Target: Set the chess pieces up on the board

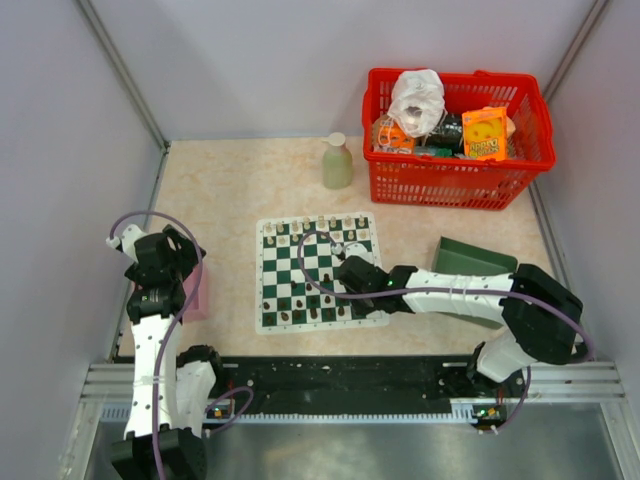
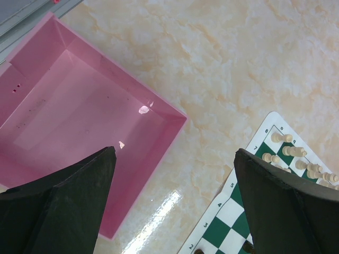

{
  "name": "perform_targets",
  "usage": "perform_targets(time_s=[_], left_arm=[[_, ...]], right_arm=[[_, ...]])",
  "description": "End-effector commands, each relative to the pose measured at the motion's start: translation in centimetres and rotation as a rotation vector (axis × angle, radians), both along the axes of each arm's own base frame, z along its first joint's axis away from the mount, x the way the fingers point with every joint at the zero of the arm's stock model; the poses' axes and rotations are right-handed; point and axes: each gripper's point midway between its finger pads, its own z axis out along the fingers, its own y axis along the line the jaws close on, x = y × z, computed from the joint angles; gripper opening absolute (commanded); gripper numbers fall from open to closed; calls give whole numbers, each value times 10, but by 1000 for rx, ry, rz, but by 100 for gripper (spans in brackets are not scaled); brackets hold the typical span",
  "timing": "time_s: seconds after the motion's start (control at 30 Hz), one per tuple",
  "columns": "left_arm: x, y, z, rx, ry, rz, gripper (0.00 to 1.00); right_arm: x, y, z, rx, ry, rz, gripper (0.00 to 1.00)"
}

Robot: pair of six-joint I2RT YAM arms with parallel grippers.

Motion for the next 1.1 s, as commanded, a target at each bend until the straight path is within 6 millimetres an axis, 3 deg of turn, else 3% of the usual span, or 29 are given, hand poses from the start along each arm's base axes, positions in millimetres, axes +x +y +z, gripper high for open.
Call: perform_targets(time_s=[0.0,0.2,0.63,0.87,1.07], left_arm=[[5,3,13,10,-53,14,99],[6,3,13,6,-56,10,99],[6,3,15,8,-58,10,99],[6,3,14,7,-55,9,99],[5,3,12,7,-50,11,99]], right_arm=[[-2,2,1,-4,-20,-3,12],[-2,2,9,0,-39,0,12],[1,-2,-5,-39,-39,-21,13],[-2,-1,-10,-43,-24,-8,18],[-2,5,4,-6,-34,8,27]])
